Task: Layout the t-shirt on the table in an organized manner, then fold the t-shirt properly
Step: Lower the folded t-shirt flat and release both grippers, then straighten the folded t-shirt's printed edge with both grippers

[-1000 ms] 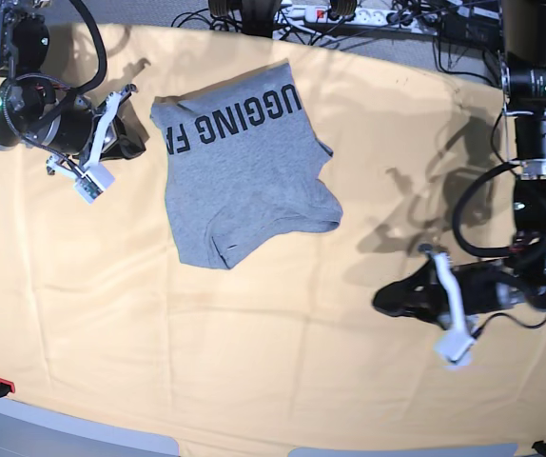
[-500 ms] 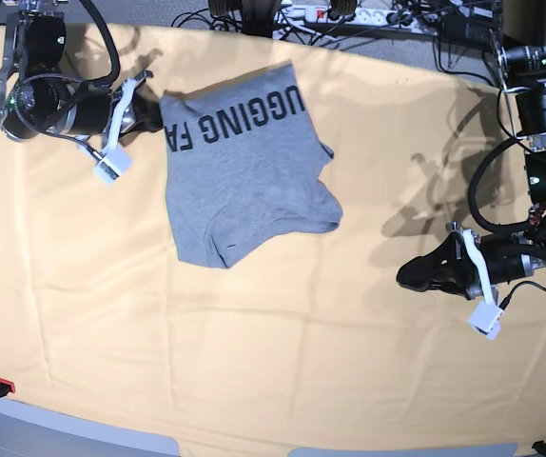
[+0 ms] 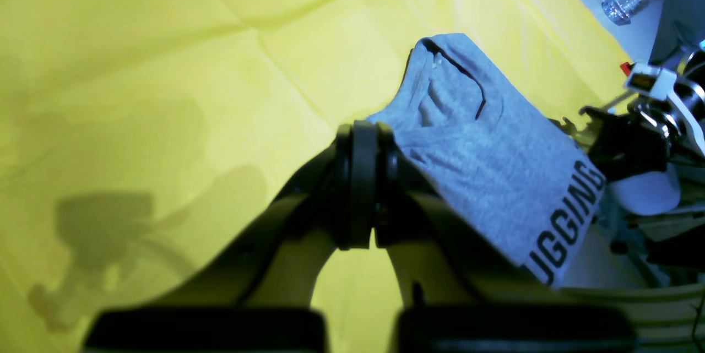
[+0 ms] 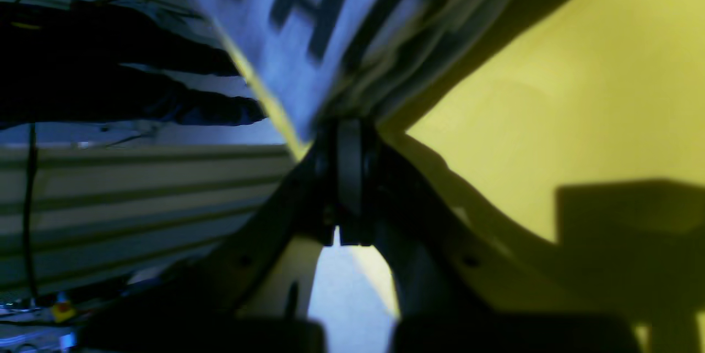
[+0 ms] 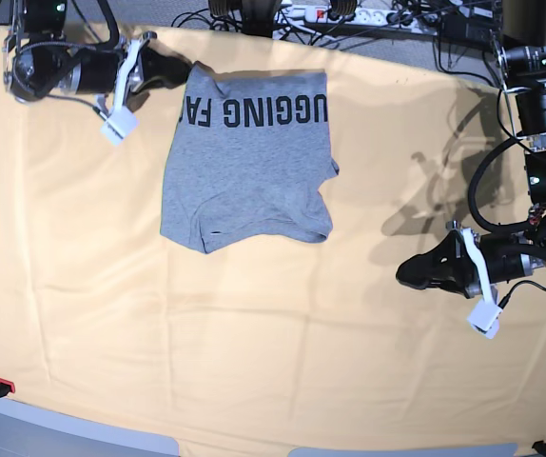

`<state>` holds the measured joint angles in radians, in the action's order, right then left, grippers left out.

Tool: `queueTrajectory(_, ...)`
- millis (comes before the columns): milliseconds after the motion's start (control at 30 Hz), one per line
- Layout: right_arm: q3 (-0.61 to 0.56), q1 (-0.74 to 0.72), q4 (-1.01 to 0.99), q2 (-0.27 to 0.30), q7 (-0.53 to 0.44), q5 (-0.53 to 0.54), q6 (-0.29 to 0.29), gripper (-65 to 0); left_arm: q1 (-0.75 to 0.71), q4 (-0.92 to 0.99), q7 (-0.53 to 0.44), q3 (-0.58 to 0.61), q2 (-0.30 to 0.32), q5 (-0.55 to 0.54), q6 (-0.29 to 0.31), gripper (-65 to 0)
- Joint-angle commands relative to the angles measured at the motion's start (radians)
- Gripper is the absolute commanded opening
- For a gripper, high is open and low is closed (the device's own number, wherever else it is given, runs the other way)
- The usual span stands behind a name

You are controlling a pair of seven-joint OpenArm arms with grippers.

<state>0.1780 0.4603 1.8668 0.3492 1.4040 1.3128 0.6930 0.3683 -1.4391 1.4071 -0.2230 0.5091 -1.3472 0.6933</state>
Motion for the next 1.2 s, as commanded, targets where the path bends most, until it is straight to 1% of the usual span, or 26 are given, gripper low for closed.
queueTrajectory(0, 0.005, 0.003, 0.017, 0.011, -0.008, 0.03, 0.005, -65.0, 0.024, -0.014, -0.018, -0.007, 0.015, -0.028, 0.005, -65.0)
queueTrajectory(67, 0.006, 0.005, 0.021, 0.011, -0.008, 0.027, 0.005, -65.0, 0.025, -0.014, -0.015, -0.007, 0.015, -0.039, 0.005, -65.0)
queueTrajectory(133, 0.011, 0.005, 0.041, 0.014, -0.008, 0.013, 0.005, -65.0, 0.025, -0.014, -0.011, -0.007, 0.015, -0.077, 0.005, -65.0)
queueTrajectory(233, 0.051, 0.005, 0.11, 0.014, -0.008, 0.015, 0.005, -65.0, 0.024, -0.014, -0.011, -0.007, 0.015, -0.136, 0.005, -65.0)
queueTrajectory(400, 0.153, 0.005, 0.214, 0.013, -0.01, 0.018, 0.005, -65.0, 0.024, -0.014, -0.011, -0.007, 0.015, -0.136, 0.005, -65.0)
queueTrajectory(467, 0.175, 0.002, 0.216, 0.013, -0.063, 0.008, 0.005, -65.0, 0.024, -0.014, -0.011, -0.007, 0.015, -0.136, 0.005, -65.0)
queueTrajectory(600, 0.175, -0.015, 0.207, 0.011, -0.131, -0.15, 0.005, -65.0, 0.021, -0.014, -0.011, -0.007, 0.015, -0.136, 0.005, -65.0)
queueTrajectory(667, 0.175, -0.014, 0.2, 0.006, -0.182, -0.198, 0.005, -65.0, 0.014, -0.014, -0.011, -0.007, 0.014, -0.136, 0.005, -65.0)
queueTrajectory(733, 0.175, -0.014, 0.19, -0.011, -0.226, -0.239, 0.005, -65.0, 0.005, -0.014, -0.011, -0.007, 0.015, -0.136, 0.005, -65.0)
queueTrajectory(800, 0.169, -0.015, 0.178, -0.035, -0.265, -0.308, 0.005, -65.0, -0.011, -0.014, -0.011, -0.007, 0.014, -0.136, 0.005, -65.0)
queueTrajectory(867, 0.158, -0.015, 0.16, -0.06, -0.271, -0.346, 0.005, -65.0, -0.026, -0.014, -0.011, -0.007, 0.014, -0.136, 0.005, -65.0)
queueTrajectory(967, 0.119, -0.014, 0.14, -0.09, -0.253, -0.344, 0.005, -65.0, -0.042, -0.014, -0.011, -0.007, 0.014, -0.136, 0.005, -65.0)
queueTrajectory(1033, 0.082, -0.014, 0.14, -0.103, -0.235, -0.321, 0.005, -65.0, -0.044, -0.014, -0.011, -0.007, 0.015, -0.136, 0.005, -65.0)
queueTrajectory(1100, 0.033, -0.011, 0.14, -0.103, -0.233, -0.298, 0.005, -65.0, -0.046, -0.014, -0.011, -0.007, 0.015, -0.136, 0.005, -65.0)
queueTrajectory(1167, -0.026, -0.008, 0.14, -0.103, -0.229, -0.301, 0.005, -65.0, -0.051, -0.014, -0.011, -0.007, 0.015, -0.136, 0.005, -65.0)
